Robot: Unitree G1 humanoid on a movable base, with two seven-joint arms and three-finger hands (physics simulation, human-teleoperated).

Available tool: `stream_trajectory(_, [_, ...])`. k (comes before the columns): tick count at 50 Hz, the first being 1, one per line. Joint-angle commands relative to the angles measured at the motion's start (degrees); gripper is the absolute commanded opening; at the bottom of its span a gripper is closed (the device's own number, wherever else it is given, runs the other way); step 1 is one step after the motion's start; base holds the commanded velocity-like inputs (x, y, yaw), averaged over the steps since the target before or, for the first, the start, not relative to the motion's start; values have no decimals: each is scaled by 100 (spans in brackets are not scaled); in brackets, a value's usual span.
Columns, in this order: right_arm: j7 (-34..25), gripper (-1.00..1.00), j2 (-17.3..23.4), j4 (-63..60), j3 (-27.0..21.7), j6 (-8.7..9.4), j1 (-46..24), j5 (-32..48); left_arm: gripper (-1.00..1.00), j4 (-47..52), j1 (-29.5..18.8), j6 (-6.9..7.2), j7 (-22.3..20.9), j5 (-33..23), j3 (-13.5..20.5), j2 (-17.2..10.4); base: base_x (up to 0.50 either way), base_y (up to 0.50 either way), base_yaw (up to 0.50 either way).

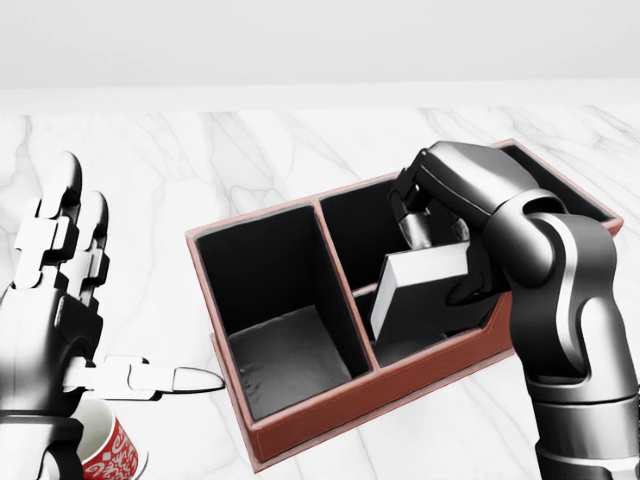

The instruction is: Pick up the book and place it in the back compartment of the caddy.

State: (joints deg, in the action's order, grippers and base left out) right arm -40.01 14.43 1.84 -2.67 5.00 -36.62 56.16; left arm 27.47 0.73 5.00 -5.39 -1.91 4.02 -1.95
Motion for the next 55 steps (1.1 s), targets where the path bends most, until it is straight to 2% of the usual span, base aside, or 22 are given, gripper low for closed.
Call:
stream_trajectory(1, [34,-100,1,237,-30,0,-95,8,100,-35,9,0,3,-10,-17,5,0,0,0])
stream_trajectory(21, [426,-100,8,872,4,0,-361,-118,100,10,-4,0,3,-11,-1,-3,0,0,0])
stream_trajectory(55, [642,-100,0,1194,52,0,-561,-163,100,-51,-38,0,16,-16,8,-3,0,0,0])
